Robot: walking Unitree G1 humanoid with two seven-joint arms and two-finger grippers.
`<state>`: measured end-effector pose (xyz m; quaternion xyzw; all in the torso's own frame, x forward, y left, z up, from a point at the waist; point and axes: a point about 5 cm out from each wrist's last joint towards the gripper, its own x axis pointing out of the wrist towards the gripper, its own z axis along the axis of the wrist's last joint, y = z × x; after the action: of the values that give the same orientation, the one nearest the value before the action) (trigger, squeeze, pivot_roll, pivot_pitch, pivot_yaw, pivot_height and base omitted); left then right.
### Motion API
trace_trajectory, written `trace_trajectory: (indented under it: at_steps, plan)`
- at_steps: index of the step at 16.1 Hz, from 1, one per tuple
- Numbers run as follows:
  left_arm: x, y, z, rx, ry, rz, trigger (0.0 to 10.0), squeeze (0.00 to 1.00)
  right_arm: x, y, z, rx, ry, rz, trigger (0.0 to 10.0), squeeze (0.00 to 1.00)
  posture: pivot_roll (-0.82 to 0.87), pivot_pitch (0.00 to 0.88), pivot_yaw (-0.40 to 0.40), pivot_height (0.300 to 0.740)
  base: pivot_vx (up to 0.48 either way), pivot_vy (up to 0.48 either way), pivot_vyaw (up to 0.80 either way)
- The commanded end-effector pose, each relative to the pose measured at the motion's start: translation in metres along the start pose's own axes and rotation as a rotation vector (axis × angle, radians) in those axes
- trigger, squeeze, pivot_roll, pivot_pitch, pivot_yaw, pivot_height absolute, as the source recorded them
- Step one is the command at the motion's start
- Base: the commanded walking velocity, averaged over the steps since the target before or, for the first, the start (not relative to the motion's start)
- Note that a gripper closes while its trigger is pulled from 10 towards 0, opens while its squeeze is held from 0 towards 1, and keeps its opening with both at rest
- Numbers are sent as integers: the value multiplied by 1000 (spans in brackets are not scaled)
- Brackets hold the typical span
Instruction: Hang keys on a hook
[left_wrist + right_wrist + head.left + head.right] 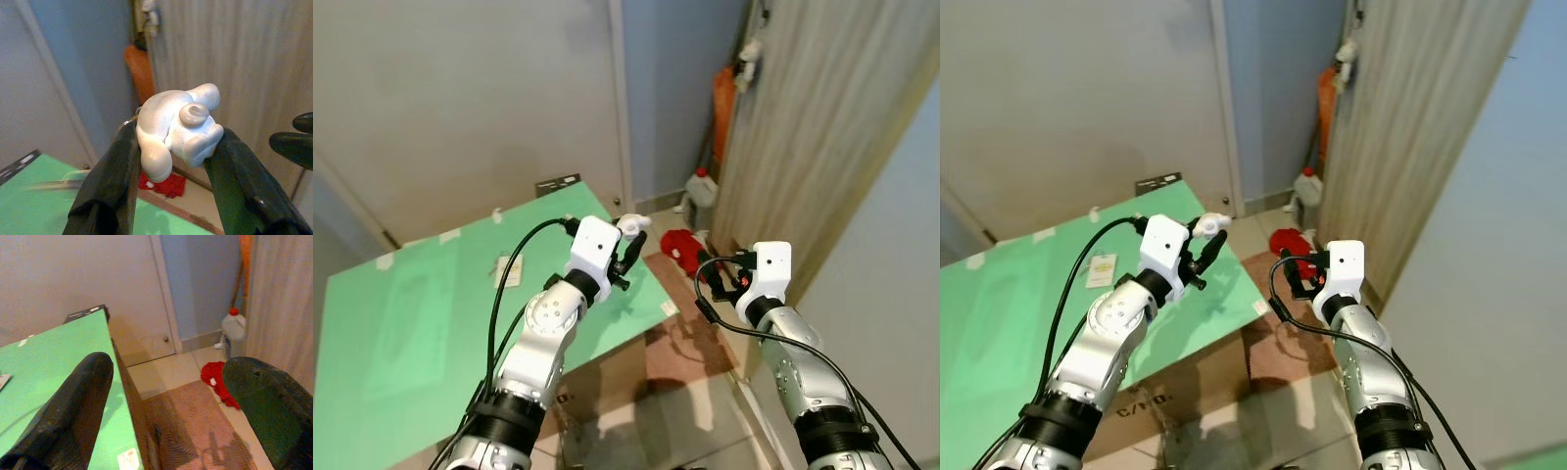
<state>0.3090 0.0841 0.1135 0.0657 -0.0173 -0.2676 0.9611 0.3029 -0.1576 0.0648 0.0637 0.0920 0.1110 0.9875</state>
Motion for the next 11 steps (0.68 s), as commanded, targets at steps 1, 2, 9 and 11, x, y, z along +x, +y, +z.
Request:
trace_trajectory:
  at_steps: [1, 2, 9, 11]
  plan:
    - [1, 3, 1, 9, 7, -9, 0, 0, 0, 1, 0, 5, -5, -2, 10000, 0, -75, 0, 96, 740, 0, 0, -569]
    - [0, 3, -1, 6, 12, -8, 0, 0, -1, 0, -1, 3, -4, -7, 10000, 0, -76, 0, 98, 740, 0, 0, -575]
    - [-4, -6, 2, -21, -32, -36, 0, 0, -1, -3, -2, -22, -8, -34, 10000, 0, -73, 0, 105, 731, 0, 0, -139]
    - [-5, -11, 5, -37, -51, -67, 0, 0, 0, -3, -1, -23, -8, -33, 10000, 0, -72, 0, 102, 731, 0, 217, 0]
